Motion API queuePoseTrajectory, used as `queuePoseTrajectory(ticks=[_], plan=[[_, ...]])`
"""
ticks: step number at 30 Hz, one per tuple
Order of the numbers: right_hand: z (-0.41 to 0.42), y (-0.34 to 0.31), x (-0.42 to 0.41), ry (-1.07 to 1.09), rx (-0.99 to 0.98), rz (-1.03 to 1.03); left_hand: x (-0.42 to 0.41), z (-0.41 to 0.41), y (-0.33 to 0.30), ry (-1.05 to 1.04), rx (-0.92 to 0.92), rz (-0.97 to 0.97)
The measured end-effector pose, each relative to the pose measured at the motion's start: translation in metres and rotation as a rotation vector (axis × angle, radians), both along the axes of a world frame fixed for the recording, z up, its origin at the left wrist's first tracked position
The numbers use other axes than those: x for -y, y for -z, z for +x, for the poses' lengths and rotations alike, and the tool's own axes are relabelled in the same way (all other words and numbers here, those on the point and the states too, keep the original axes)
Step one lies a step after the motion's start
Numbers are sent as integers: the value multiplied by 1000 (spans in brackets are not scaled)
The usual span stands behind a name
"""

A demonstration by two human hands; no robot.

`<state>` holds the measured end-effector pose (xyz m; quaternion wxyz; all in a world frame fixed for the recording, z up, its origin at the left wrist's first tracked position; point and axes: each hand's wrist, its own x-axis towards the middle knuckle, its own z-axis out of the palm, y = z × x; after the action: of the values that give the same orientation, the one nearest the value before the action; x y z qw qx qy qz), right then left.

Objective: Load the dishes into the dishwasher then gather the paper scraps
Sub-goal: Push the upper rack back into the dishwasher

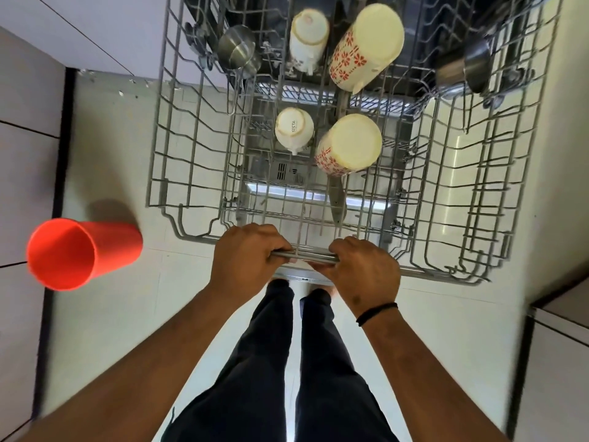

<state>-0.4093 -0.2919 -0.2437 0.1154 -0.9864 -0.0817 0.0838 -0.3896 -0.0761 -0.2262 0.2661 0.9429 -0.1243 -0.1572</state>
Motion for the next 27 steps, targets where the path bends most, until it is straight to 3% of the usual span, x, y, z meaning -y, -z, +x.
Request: queuePoseTrajectory(ticks=[15,27], plan=[[88,-1,8,45,82,31,9,85,7,17,93,35],[110,5,9,43,116,8,11,107,5,39,143,-38]])
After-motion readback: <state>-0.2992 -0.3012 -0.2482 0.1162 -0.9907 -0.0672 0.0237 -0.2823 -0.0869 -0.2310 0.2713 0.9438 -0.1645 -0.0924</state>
